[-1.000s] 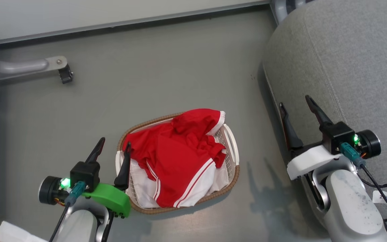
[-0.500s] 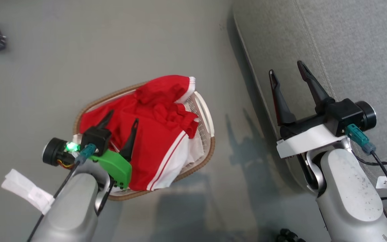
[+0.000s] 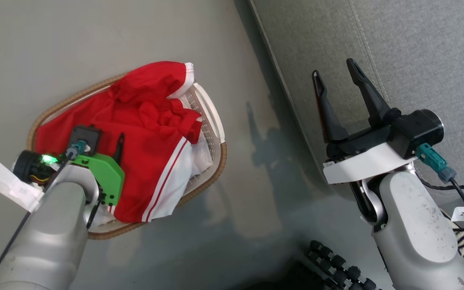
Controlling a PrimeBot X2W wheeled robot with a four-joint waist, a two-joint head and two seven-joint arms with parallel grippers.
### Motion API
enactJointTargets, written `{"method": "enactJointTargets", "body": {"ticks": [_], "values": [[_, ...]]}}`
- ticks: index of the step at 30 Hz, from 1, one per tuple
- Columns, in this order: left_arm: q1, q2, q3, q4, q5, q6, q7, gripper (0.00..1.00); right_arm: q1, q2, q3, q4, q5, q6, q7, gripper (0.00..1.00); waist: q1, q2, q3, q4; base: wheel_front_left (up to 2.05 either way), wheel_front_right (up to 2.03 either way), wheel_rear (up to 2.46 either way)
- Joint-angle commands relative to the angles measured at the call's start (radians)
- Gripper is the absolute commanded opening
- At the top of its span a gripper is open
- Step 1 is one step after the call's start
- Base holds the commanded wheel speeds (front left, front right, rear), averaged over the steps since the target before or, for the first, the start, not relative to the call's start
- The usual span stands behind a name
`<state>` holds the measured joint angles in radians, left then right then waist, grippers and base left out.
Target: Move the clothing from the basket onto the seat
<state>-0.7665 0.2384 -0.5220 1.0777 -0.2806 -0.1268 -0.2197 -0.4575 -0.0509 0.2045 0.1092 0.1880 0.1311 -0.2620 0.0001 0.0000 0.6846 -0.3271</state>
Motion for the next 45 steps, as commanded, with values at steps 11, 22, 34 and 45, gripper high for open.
{"method": "enactJointTargets", "body": {"ticks": [11, 22, 34, 45], "values": [[-0.145, 0.03, 0.022, 0.135, -0.02, 0.046, 0.021, 1.0, -0.024, -0.001, 0.011, -0.015, 0.029, -0.001, -0.004, 1.0, -0.0001, 0.0, 0.096, -0.049, 0.0, 0.0, 0.0], [-0.151, 0.001, 0.008, 0.183, -0.061, 0.011, 0.08, 1.0, -0.03, -0.001, 0.027, -0.009, 0.051, -0.001, -0.004, 1.0, -0.0001, 0.0, 0.114, -0.048, 0.0, 0.0, 0.0], [-0.083, -0.026, -0.088, 0.16, -0.123, -0.005, 0.17, 1.0, -0.029, -0.001, 0.035, 0.0, 0.061, -0.001, -0.004, 1.0, -0.0001, 0.0, 0.121, -0.051, 0.0, 0.0, 0.0], [-0.034, 0.015, -0.174, 0.075, -0.25, -0.005, 0.187, 0.0, -0.032, -0.001, 0.032, 0.023, 0.064, -0.001, -0.004, 1.0, -0.0001, 0.0, 0.085, -0.035, 0.0, 0.0, 0.0]]}}
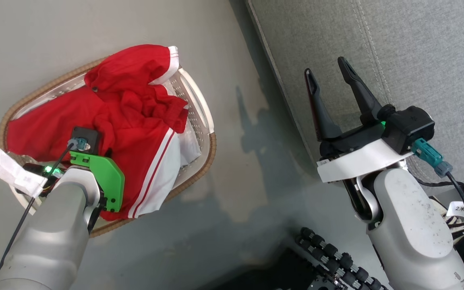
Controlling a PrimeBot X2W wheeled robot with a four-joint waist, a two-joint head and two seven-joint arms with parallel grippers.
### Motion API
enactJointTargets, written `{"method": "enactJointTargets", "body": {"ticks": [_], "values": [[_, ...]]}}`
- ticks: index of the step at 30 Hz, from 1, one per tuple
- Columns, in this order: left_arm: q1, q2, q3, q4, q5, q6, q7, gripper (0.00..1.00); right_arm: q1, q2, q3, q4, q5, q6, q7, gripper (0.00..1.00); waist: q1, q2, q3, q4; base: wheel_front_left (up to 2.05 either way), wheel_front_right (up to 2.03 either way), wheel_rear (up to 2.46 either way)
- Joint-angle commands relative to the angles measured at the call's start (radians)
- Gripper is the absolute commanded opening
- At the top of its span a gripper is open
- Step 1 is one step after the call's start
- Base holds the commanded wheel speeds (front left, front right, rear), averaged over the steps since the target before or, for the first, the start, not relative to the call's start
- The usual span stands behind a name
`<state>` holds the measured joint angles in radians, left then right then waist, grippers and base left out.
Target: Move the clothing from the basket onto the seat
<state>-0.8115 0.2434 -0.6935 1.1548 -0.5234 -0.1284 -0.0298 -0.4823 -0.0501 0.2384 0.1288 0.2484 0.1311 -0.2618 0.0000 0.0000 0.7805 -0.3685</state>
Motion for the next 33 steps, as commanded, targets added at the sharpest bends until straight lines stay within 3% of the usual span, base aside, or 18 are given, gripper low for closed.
{"method": "enactJointTargets", "body": {"ticks": [1, 10, 21, 25, 33], "values": [[0.016, 0.011, -0.01, -0.006, -0.015, -0.004, -0.011, 0.0, -0.005, -0.002, -0.003, 0.006, 0.001, -0.001, -0.005, 1.0, 0.0, 0.0, -0.021, 0.01, 0.0, 0.0, 0.0], [0.064, 0.0, -0.073, -0.027, -0.072, -0.003, -0.11, 0.0, 0.023, -0.002, -0.01, 0.033, -0.025, -0.001, -0.005, 1.0, 0.0, 0.0, -0.131, 0.053, 0.0, 0.0, 0.0], [0.154, -0.04, -0.124, -0.072, -0.142, -0.003, -0.226, 0.0, 0.11, -0.003, -0.016, 0.101, -0.058, -0.001, -0.005, 1.0, 0.0, 0.0, -0.344, 0.124, 0.0, 0.0, 0.0], [0.186, -0.044, -0.113, -0.12, -0.16, -0.003, -0.237, 0.0, 0.151, -0.003, -0.024, 0.116, -0.066, -0.001, -0.005, 1.0, 0.0, 0.0, -0.407, 0.14, 0.0, 0.0, 0.0], [0.253, -0.043, 0.011, -0.295, -0.117, -0.003, -0.237, 0.0, 0.225, -0.003, -0.049, 0.138, -0.067, -0.001, -0.005, 1.0, 0.0, 0.0, -0.518, 0.176, 0.0, 0.0, 0.0]]}}
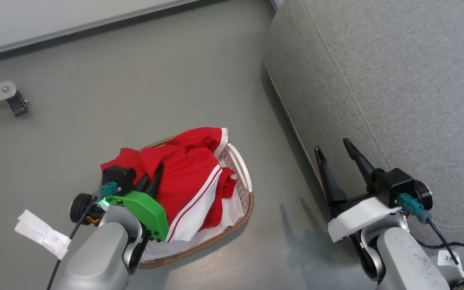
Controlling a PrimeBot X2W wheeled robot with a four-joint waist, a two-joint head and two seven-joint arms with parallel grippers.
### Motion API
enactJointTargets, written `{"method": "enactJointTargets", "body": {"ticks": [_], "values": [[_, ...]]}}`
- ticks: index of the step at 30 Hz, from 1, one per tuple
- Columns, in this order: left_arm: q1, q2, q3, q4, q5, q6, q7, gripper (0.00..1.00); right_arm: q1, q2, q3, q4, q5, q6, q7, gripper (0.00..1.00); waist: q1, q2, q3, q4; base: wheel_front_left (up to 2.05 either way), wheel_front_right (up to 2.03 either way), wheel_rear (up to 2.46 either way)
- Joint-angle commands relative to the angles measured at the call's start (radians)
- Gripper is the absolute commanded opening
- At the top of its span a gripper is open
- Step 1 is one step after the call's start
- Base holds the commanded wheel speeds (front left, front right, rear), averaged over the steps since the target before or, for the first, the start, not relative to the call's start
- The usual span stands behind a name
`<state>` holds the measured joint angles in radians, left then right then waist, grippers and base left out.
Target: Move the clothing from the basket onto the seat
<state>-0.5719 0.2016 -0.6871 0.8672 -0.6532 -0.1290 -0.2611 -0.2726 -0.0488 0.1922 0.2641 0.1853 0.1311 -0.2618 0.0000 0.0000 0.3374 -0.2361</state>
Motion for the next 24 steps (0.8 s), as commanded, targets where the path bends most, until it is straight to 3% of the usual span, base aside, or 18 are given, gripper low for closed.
{"method": "enactJointTargets", "body": {"ticks": [1, 13, 24], "values": [[0.024, -0.005, 0.023, -0.029, 0.023, -0.003, -0.006, 0.0, 0.024, -0.004, -0.005, 0.005, -0.006, -0.001, -0.005, 1.0, 0.0, 0.0, -0.088, 0.049, 0.0, 0.0, 0.0], [0.118, -0.057, 0.169, -0.266, 0.126, -0.003, -0.005, 0.0, 0.106, -0.004, -0.006, 0.026, -0.01, -0.001, -0.005, 1.0, 0.0, 0.0, -0.222, 0.088, 0.0, 0.0, 0.0], [0.154, -0.091, 0.214, -0.449, 0.158, -0.003, -0.005, 0.0, 0.16, -0.004, 0.004, 0.043, -0.006, -0.001, -0.005, 1.0, 0.0, 0.0, -0.279, 0.097, 0.0, 0.0, 0.0]]}}
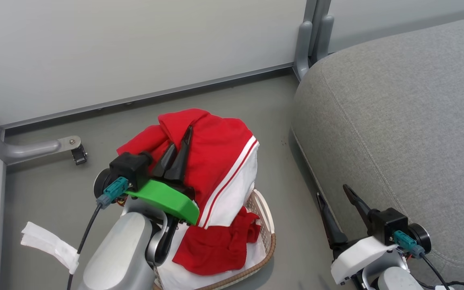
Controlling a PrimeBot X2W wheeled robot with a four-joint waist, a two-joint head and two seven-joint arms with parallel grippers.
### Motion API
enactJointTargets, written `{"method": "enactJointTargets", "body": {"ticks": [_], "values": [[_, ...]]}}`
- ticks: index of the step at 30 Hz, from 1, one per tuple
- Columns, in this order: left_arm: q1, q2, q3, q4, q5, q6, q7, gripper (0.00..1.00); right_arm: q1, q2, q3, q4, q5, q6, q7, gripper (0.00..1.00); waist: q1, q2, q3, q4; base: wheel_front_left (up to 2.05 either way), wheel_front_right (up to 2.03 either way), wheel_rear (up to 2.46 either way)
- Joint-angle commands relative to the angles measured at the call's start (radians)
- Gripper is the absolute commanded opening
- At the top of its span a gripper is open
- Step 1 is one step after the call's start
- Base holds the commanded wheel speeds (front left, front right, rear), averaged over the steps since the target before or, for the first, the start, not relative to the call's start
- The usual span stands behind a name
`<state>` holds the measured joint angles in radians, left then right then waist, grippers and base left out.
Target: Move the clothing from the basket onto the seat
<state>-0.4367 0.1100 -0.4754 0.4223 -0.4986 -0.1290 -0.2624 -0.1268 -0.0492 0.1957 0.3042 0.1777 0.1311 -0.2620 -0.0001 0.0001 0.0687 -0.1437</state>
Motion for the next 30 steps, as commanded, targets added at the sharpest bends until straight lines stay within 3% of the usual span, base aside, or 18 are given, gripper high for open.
{"method": "enactJointTargets", "body": {"ticks": [1, 8, 15, 22, 30], "values": [[0.02, -0.003, 0.001, -0.017, 0.003, -0.003, -0.004, 0.0, 0.018, -0.004, 0.002, 0.005, 0.002, -0.001, -0.004, 1.0, 0.0001, -0.0001, -0.014, 0.005, 0.0, 0.0, 0.0], [0.028, -0.013, -0.012, -0.044, 0.006, -0.003, -0.004, 0.0, -0.004, -0.004, 0.059, -0.001, 0.014, -0.001, -0.004, 1.0, 0.0001, -0.0001, -0.024, 0.016, 0.0, 0.0, 0.0], [0.027, -0.021, -0.029, -0.044, -0.001, -0.003, -0.004, 0.0, -0.134, -0.004, 0.247, -0.015, 0.029, -0.001, -0.004, 1.0, 0.0001, -0.0001, -0.013, 0.03, 0.0, 0.0, 0.0], [0.012, -0.03, -0.073, -0.037, -0.021, -0.003, -0.004, 0.0, -0.366, -0.004, 0.457, 0.08, 0.043, -0.001, -0.004, 1.0, 0.0001, -0.0001, -0.003, 0.05, 0.0, 0.0, 0.0], [-0.003, -0.039, -0.124, -0.029, -0.03, -0.003, -0.004, 0.0, -0.484, -0.004, 0.574, 0.254, 0.081, -0.001, -0.003, 1.0, 0.0001, -0.0001, -0.007, 0.076, 0.0, 0.0, 0.0]]}}
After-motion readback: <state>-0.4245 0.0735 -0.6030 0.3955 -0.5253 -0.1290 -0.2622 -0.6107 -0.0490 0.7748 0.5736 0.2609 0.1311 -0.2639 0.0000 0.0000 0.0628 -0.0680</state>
